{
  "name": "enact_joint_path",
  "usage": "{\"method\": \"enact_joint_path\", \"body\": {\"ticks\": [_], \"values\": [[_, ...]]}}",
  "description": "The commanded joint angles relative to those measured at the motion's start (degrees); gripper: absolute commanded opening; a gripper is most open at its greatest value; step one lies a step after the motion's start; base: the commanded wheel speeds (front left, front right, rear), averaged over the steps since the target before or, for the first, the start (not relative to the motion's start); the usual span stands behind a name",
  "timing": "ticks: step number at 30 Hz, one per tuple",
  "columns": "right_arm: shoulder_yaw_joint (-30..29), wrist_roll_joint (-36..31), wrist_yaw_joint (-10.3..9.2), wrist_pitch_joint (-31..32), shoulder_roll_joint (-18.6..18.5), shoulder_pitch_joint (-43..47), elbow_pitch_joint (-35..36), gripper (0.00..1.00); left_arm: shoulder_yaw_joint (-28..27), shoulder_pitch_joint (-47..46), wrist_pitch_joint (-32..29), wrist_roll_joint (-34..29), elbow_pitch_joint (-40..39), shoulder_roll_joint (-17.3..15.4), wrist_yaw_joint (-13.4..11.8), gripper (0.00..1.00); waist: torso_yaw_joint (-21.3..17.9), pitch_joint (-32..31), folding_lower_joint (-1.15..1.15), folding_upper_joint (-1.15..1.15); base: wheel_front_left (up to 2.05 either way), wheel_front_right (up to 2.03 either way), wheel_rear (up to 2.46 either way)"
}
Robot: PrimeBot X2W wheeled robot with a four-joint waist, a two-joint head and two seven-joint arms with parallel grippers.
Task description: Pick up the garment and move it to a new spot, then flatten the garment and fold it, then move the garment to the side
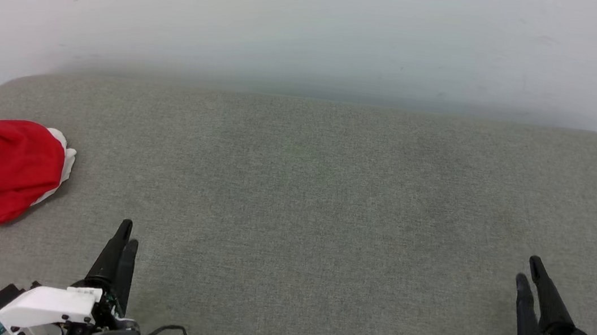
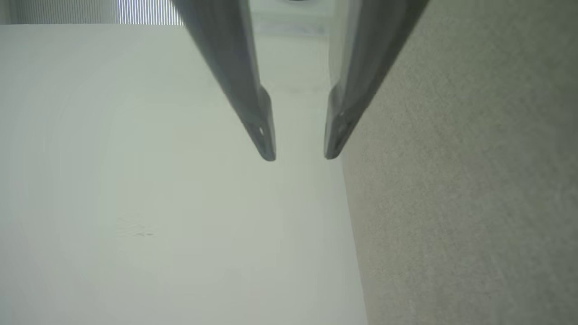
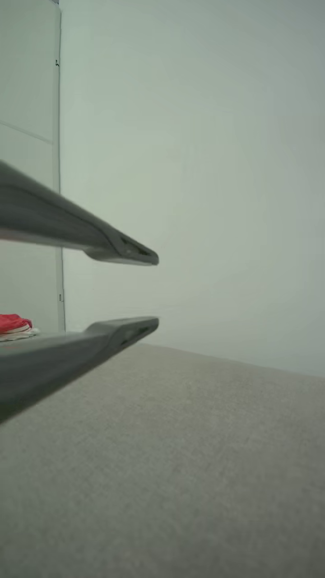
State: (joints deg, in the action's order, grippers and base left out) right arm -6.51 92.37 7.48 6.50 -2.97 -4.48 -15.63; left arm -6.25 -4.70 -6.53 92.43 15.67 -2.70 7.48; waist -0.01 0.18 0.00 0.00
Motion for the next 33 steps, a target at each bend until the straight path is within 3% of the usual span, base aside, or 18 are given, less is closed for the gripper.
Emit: {"method": "enact_joint_path", "body": {"ticks": [1, 10, 17, 26, 33], "values": [[0.1, -0.2, 0.0, -0.4, 0.0, -0.5, 0.8, 1.0, 0.4, -0.7, 0.4, -0.1, -0.7, -0.1, 0.0, 1.0, 0.0, 0.0, 0.0, 0.0, 0.0, 0.0, 0.0], [1.2, -1.6, 0.01, -3.0, 0.0, 0.4, 3.2, 1.0, 3.2, -1.7, 3.1, -2.0, -1.6, -0.1, 0.0, 1.0, -0.2, 0.0, 0.0, 0.0, 0.0, 0.0, 0.0], [2.0, -5.0, 0.01, -4.9, -0.6, 0.8, 4.7, 1.0, 3.5, -2.1, 4.9, -6.8, -3.2, -0.1, 0.0, 1.0, -0.2, 0.1, 0.0, 0.0, 0.0, 0.0, 0.0], [2.3, -17.1, 0.02, -7.1, -1.4, 0.9, 5.7, 1.0, 4.9, -2.5, 7.1, -18.3, -4.7, -0.1, 0.0, 1.0, -0.2, 0.1, 0.0, 0.0, 0.0, 0.0, 0.0], [2.5, -29.4, 0.02, -8.7, -1.4, 1.1, 6.2, 1.0, 7.1, -3.0, 8.6, -30.8, -5.3, -0.1, 0.0, 1.0, -0.1, 0.0, 0.0, 0.0, 0.0, 0.0, 0.0]]}}
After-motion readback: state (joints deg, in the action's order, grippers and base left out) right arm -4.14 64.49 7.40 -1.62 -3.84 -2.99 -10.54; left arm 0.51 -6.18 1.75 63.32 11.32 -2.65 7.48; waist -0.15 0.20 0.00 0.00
